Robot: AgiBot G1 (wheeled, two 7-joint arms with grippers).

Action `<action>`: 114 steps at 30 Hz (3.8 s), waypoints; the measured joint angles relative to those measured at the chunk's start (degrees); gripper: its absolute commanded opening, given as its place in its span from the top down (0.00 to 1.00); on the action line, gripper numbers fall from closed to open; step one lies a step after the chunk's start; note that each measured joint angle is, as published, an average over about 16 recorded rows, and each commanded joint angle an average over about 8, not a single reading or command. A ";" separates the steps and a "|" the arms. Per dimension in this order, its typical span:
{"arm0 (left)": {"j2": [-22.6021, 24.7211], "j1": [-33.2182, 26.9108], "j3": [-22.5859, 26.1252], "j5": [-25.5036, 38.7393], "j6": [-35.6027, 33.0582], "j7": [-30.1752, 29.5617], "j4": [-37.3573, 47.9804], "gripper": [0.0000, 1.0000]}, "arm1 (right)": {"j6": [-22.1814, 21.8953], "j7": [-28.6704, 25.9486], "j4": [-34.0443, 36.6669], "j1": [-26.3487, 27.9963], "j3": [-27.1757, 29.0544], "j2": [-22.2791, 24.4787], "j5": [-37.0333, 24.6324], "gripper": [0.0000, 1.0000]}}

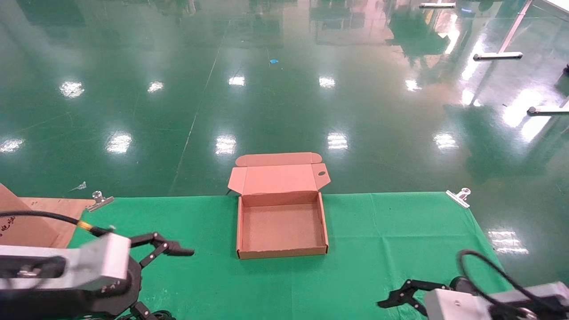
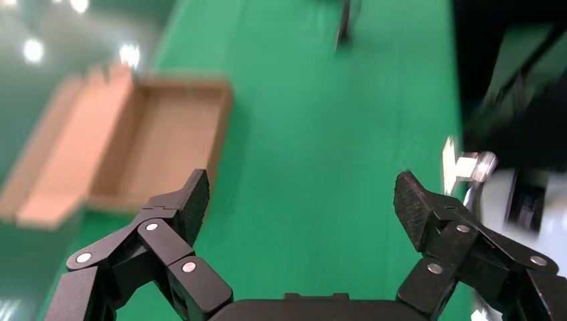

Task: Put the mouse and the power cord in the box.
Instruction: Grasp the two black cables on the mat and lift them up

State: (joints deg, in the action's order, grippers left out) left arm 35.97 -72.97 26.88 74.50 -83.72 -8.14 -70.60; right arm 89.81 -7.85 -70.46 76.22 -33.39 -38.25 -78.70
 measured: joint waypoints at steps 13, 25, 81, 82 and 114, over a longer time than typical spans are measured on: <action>7.85 -7.68 11.16 28.11 4.18 5.81 12.97 0.00 | -3.31 6.96 12.06 9.27 -12.70 -10.87 -23.38 0.00; 13.85 -9.81 15.81 37.25 7.62 13.12 28.32 0.00 | -10.45 16.55 30.48 11.22 -17.01 -20.93 -31.42 0.00; 22.80 -16.29 15.61 36.28 15.59 33.94 62.46 1.00 | -20.94 36.76 62.47 15.09 -18.21 -32.82 -33.14 1.00; 22.81 -16.32 15.59 36.25 15.59 34.04 62.61 1.00 | -20.93 36.85 62.64 15.14 -18.21 -32.87 -33.13 1.00; 22.42 -22.80 15.35 35.82 10.00 36.42 62.11 1.00 | -15.74 39.65 63.69 22.08 -16.22 -31.61 -30.24 1.00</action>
State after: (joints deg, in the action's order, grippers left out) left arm 58.39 -95.78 42.23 110.32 -73.72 28.28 -8.49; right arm 74.07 31.79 -6.77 98.30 -49.61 -69.86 -108.95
